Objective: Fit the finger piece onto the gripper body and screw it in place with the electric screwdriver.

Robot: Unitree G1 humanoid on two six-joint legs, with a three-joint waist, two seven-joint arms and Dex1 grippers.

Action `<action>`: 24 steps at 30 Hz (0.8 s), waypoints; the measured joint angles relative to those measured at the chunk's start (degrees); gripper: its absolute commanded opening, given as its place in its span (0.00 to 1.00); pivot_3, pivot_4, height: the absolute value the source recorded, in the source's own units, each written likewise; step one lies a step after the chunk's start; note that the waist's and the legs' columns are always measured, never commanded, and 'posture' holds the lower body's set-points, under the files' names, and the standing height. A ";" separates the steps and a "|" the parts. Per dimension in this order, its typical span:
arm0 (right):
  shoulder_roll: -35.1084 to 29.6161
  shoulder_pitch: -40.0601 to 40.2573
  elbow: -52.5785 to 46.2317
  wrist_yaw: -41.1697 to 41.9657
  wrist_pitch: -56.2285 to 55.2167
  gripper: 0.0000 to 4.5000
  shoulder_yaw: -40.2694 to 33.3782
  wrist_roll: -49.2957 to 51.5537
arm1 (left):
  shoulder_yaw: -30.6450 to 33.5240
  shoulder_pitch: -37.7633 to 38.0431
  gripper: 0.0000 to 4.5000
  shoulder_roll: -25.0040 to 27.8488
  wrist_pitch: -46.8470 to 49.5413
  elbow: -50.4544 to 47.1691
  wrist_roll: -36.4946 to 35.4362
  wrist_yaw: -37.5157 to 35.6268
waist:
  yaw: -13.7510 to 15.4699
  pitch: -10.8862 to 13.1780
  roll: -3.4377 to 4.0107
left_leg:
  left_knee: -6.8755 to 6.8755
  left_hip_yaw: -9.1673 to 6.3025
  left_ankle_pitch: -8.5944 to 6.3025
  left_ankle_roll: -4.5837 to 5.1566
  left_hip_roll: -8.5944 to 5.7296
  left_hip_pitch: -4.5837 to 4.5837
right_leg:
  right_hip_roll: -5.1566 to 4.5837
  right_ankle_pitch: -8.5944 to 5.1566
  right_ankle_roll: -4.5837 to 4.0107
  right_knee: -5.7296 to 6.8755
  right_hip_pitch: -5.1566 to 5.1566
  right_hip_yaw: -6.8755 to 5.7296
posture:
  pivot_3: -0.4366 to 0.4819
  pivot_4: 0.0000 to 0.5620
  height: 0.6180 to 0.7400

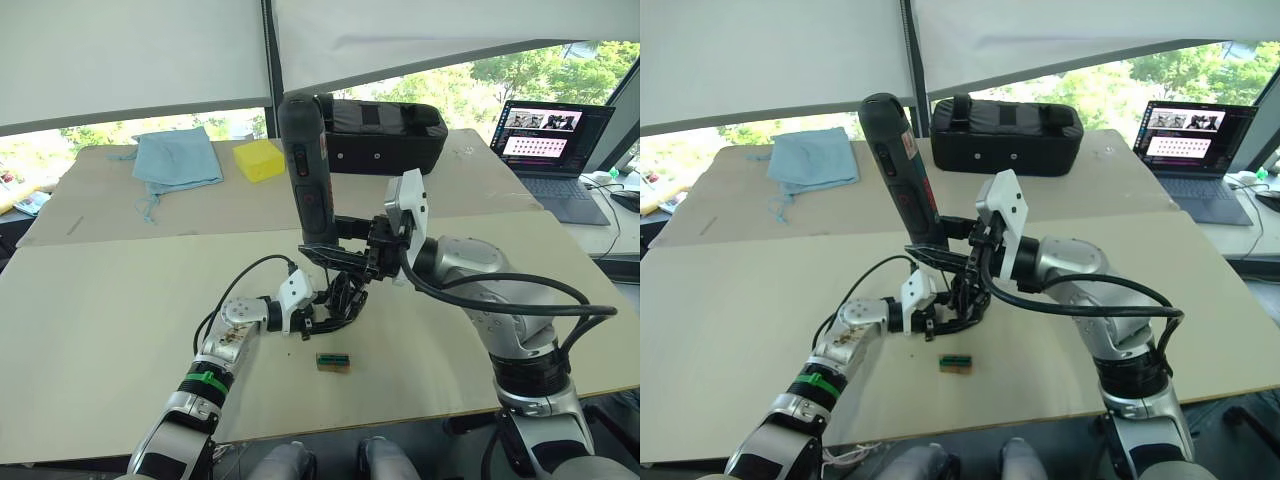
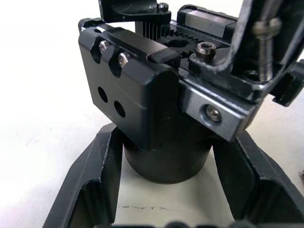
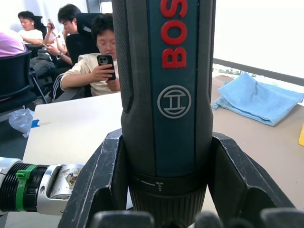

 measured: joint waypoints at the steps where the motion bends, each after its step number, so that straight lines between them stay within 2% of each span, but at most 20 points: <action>1: -0.14 -0.19 0.00 0.04 0.12 0.43 0.00 0.00 | 0.00 -0.01 0.51 0.00 0.00 0.00 0.00 0.00 | 0.00 0.00 0.00 | 0.00 0.00 0.00 0.00 0.00 -0.01 | 0.00 0.00 0.00 0.00 0.00 0.00 | 0.48 0.27 1.00; 14: -1.77 -2.12 -0.12 2.24 0.16 0.43 0.12 -0.01 | -0.02 -0.39 0.51 -0.02 0.02 0.25 0.00 -0.12 | 0.01 0.00 0.00 | 0.00 0.00 0.00 -0.01 0.00 -0.02 | -0.01 0.00 0.00 -0.01 -0.01 0.00 | 0.48 0.27 1.00; 24: -0.71 -2.13 -0.97 0.19 2.41 0.43 -0.04 2.27 | -0.03 -0.39 0.51 0.02 0.01 0.26 0.01 -0.15 | 0.00 0.00 0.00 | 0.00 0.00 0.00 -0.01 0.00 -0.02 | -0.01 0.00 0.00 -0.01 -0.01 0.01 | 0.48 0.27 1.00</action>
